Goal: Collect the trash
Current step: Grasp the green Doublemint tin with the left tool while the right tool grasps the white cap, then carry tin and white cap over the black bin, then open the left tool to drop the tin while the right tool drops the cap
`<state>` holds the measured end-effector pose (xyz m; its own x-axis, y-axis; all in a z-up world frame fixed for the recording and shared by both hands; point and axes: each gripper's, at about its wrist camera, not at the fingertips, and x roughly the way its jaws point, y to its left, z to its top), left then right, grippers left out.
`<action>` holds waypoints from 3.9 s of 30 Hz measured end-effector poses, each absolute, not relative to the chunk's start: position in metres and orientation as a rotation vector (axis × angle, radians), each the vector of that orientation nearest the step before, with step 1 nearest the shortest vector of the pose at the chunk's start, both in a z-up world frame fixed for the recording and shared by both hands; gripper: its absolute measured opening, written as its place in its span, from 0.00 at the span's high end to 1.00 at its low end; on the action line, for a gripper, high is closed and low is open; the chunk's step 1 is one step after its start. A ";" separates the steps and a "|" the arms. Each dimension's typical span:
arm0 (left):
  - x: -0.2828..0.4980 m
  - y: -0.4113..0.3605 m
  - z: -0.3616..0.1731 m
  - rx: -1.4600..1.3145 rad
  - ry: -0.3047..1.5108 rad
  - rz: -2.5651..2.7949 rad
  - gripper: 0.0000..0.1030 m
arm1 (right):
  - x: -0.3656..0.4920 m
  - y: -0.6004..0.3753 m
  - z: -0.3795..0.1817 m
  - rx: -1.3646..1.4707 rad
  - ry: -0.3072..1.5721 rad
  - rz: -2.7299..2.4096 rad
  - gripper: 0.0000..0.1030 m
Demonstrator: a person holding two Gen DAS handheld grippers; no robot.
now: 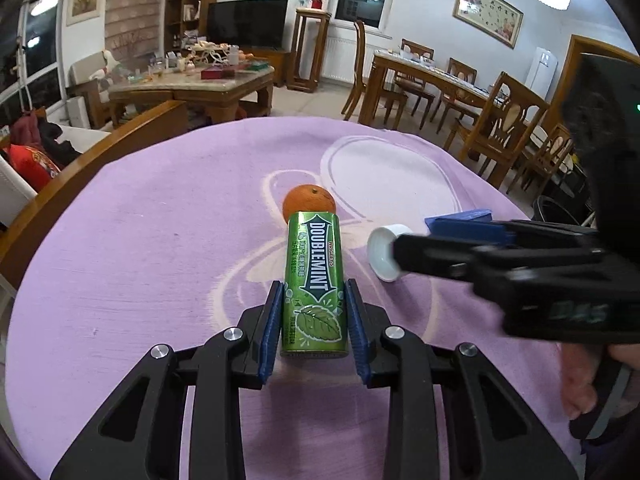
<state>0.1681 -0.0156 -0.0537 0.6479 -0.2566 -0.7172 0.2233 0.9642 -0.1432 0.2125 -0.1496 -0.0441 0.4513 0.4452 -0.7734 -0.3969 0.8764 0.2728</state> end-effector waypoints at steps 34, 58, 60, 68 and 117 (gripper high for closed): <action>0.141 -0.015 -0.011 -0.093 0.692 -0.287 0.70 | 0.170 -0.211 -0.004 0.215 0.823 0.525 0.83; 0.127 -0.200 0.034 0.071 0.606 -0.614 0.70 | 0.075 -0.439 0.044 0.475 0.583 0.298 0.83; 0.127 -0.218 0.030 0.075 0.614 -0.653 0.70 | 0.065 -0.464 0.042 0.498 0.570 0.267 0.83; 0.121 -0.281 0.010 0.105 0.666 -0.771 0.70 | 0.034 -0.537 0.027 0.565 0.541 0.173 0.83; 0.112 -0.341 -0.004 0.228 0.709 -0.831 0.42 | 0.025 -0.602 -0.037 0.671 0.559 0.031 0.38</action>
